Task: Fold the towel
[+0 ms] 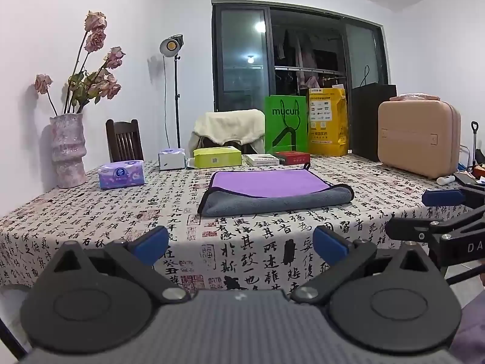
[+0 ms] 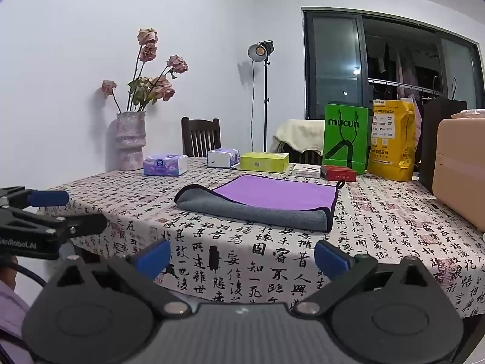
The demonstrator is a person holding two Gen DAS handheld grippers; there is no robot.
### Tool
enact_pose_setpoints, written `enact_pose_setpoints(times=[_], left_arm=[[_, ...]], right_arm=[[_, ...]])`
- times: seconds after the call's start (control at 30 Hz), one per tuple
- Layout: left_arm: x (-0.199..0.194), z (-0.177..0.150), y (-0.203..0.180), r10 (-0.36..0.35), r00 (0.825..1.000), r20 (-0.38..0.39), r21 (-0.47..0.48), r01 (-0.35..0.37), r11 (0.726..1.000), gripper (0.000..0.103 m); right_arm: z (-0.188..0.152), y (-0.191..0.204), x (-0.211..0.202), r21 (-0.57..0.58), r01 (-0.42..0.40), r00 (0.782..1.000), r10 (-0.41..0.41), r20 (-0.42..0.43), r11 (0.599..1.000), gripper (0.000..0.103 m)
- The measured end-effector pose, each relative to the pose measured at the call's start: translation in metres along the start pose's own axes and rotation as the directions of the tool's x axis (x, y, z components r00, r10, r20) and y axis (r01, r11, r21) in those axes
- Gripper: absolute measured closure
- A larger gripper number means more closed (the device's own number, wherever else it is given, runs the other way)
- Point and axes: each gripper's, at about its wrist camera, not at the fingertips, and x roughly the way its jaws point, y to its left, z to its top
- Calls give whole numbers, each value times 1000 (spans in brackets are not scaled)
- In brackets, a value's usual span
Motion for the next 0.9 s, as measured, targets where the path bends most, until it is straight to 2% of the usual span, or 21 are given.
enact_pose_setpoints(times=[0.9], left_arm=[[1, -2, -2, -4, 1000, -6, 0, 4, 1000, 0]], right_arm=[[0, 1, 1, -7, -14, 1000, 14, 9, 1000, 0]])
